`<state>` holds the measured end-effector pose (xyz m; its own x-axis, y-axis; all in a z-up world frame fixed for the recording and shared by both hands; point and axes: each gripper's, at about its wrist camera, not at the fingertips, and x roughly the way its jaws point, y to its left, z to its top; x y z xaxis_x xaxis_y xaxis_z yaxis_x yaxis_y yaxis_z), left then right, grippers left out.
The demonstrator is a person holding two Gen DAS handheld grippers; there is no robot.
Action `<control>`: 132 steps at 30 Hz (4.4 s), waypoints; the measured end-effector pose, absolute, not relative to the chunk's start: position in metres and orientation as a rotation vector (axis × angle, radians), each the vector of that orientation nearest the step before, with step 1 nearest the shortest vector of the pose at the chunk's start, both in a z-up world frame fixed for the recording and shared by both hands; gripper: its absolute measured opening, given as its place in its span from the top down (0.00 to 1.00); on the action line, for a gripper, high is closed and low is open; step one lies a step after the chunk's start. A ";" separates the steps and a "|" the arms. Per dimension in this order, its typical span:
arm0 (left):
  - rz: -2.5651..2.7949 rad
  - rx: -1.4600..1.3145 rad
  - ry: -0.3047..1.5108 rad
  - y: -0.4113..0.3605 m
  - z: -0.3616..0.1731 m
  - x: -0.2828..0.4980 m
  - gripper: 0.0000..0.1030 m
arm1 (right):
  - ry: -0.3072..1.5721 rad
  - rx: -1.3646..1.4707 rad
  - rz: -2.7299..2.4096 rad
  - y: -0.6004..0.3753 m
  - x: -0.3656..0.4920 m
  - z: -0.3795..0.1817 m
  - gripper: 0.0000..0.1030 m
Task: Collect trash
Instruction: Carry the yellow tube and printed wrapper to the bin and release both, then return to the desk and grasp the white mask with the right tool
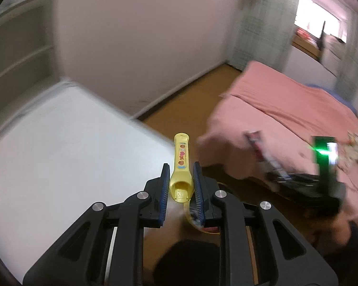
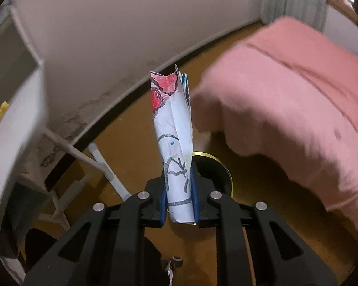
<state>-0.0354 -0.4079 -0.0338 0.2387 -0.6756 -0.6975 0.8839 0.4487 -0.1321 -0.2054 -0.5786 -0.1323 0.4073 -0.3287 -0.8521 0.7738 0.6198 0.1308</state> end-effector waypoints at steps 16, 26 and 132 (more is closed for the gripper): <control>-1.213 0.482 0.838 -0.501 -0.095 -0.099 0.82 | 1.100 0.749 -0.710 -0.616 -0.225 -0.213 0.84; -1.226 0.500 0.839 -0.505 -0.099 -0.100 0.82 | 1.065 0.763 -0.702 -0.618 -0.225 -0.209 0.69; -0.611 0.207 0.827 -0.159 -0.058 0.184 0.24 | 0.886 0.243 -0.043 -0.321 0.116 -0.044 0.78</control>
